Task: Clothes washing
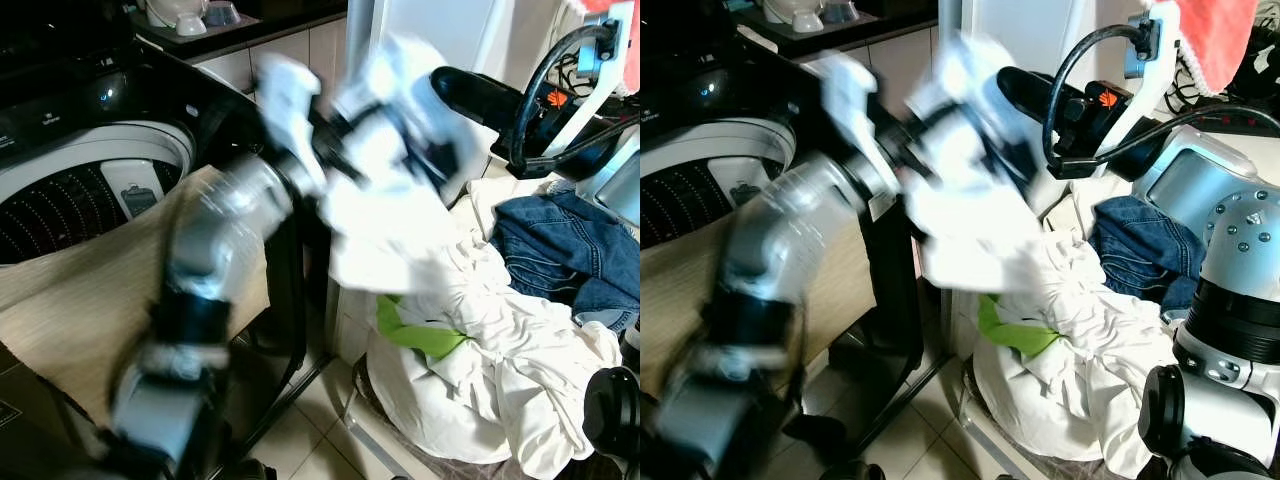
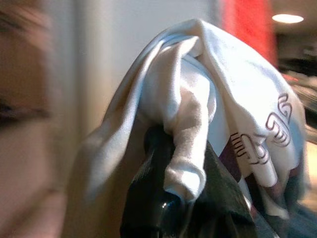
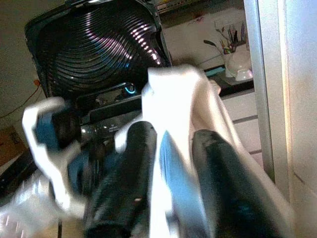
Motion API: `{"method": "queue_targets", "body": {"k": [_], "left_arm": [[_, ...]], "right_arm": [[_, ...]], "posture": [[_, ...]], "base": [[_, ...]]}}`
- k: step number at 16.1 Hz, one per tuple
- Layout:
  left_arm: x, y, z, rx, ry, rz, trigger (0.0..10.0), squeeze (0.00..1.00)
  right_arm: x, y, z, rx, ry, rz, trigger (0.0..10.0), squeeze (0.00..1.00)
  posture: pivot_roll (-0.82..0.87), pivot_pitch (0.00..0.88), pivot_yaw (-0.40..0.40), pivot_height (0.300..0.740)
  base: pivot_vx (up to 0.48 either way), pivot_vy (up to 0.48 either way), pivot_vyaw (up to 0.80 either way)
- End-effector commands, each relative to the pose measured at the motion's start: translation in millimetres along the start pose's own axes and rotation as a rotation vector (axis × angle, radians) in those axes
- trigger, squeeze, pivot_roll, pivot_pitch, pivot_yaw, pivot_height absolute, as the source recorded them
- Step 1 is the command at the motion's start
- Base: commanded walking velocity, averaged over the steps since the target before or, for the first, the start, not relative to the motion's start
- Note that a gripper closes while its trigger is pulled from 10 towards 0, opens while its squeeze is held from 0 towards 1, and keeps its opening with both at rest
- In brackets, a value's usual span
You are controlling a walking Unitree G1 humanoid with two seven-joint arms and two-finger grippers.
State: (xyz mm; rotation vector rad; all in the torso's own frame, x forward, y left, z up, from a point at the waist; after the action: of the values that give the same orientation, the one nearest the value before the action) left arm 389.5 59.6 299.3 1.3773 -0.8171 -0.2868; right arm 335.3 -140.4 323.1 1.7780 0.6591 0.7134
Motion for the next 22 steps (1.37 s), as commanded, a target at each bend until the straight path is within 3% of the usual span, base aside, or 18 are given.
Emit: {"method": "queue_targets", "body": {"k": [1,2,3,4,5,6,7,8,9,11,12,14,18,19,20,21,22], "left_arm": [[-5.3,38,-32.0,0.086,0.131,0.117,0.0,0.0],[-17.5,70,-70.0,0.2,0.289,0.178,0.0,0.0],[-23.5,83,-83.7,0.245,0.349,0.203,0.0,0.0],[-40.7,113,-112.7,0.402,0.492,0.237,0.0,0.0],[-56.6,137,-131.6,0.548,0.589,0.248,0.0,0.0],[-63.5,134,-148.8,0.595,0.607,0.144,0.0,0.0],[-65.5,114,-158.5,0.606,0.597,0.014,0.0,0.0],[-72.2,85,-171.1,0.648,0.599,-0.166,1.2,0.0],[-94.5,32,-190.0,0.63,0.626,-0.457,10.0,0.0],[-120.1,14,-208.9,0.639,0.748,-0.575,10.0,0.0],[-126.5,9,-212.2,0.619,0.767,-0.598,10.0,1.0],[-130.0,4,-214.3,0.561,0.753,-0.609,10.0,1.0],[-122.4,-3,-209.6,0.51,0.694,-0.622,10.0,1.0],[-120.7,-4,-208.7,0.525,0.688,-0.625,10.0,1.0],[-112.0,-6,-201.6,0.54,0.628,-0.61,10.0,1.0],[-87.8,-14,-174.9,0.448,0.45,-0.529,10.0,1.0],[-64.0,-22,-135.5,0.347,0.231,-0.421,10.0,0.02]], "right_arm": [[-1.0,4,-6.7,-0.053,0.019,0.006,10.0,0.79],[-0.9,3,-11.3,-0.074,0.042,0.0,10.0,0.0],[-0.9,3,-13.3,-0.084,0.052,-0.004,10.0,0.0],[-0.2,1,-18.1,-0.11,0.074,-0.011,10.0,0.0],[1.3,-1,-22.4,-0.123,0.094,-0.017,10.0,0.0],[3.8,-6,-24.8,-0.136,0.103,-0.036,10.0,0.0],[6.5,-14,-26.9,-0.153,0.107,-0.066,10.0,0.0],[10.1,-26,-30.6,-0.188,0.113,-0.122,10.0,0.0],[12.3,-53,-45.5,-0.241,0.173,-0.231,10.0,0.0],[8.4,-68,-67.8,-0.242,0.284,-0.271,10.0,0.0],[5.3,-72,-73.9,-0.238,0.319,-0.282,10.0,0.0],[-0.7,-75,-80.6,-0.24,0.366,-0.289,10.0,0.0],[2.3,-77,-65.0,-0.259,0.279,-0.302,10.0,0.0],[3.2,-78,-56.3,-0.264,0.225,-0.312,10.0,0.0],[5.3,-80,-36.5,-0.257,0.106,-0.327,10.0,0.0],[3.2,-85,3.7,-0.245,-0.127,-0.357,10.0,0.0],[-8.3,-92,42.2,-0.255,-0.341,-0.397,10.0,0.16]], "posture": [[-0.09,0.0,0.041,0.74],[-0.09,0.0,0.039,0.74],[-0.09,0.0,0.039,0.74],[-0.08,0.0,0.034,0.74],[-0.08,0.0,0.031,0.74],[-0.08,0.0,0.031,0.74],[-0.08,0.0,0.031,0.74],[-0.07,0.0,0.028,0.74],[-0.07,0.0,0.029,0.74],[-0.08,0.0,0.033,0.74],[-0.08,0.0,0.033,0.74],[-0.08,0.0,0.032,0.74],[-0.08,0.0,0.032,0.74],[-0.08,0.0,0.031,0.74],[-0.08,0.0,0.03,0.74],[-0.08,0.0,0.03,0.74],[-0.08,0.0,0.03,0.74]], "base": [[0.0,0.0,0.0],[0.0,0.0,0.0],[0.0,0.0,0.0],[0.0,0.0,0.0],[0.0,0.0,0.0],[0.0,0.0,0.0],[0.0,0.0,0.0],[0.0,0.0,0.0],[0.0,0.0,0.0],[0.0,0.0,0.0],[0.0,0.0,0.0],[0.0,0.0,0.0],[0.0,0.0,0.0],[0.0,0.0,0.0],[0.0,0.0,0.0],[0.0,0.0,0.0],[0.0,0.0,0.0]]}}
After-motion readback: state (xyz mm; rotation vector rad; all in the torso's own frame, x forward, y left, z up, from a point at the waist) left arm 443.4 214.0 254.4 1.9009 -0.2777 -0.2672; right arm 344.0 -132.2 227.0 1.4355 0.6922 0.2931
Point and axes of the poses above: a point about 5 cm out from each wrist's last joint towards the gripper, its own x axis pointing out of the wrist towards the gripper, its own y axis along the axis of the wrist's last joint, z = x × y, the point moved 5 cm from there along x, pointing out of the wrist towards the gripper, and after that the axes turned 1 degree about x, right-handed, at the moved point
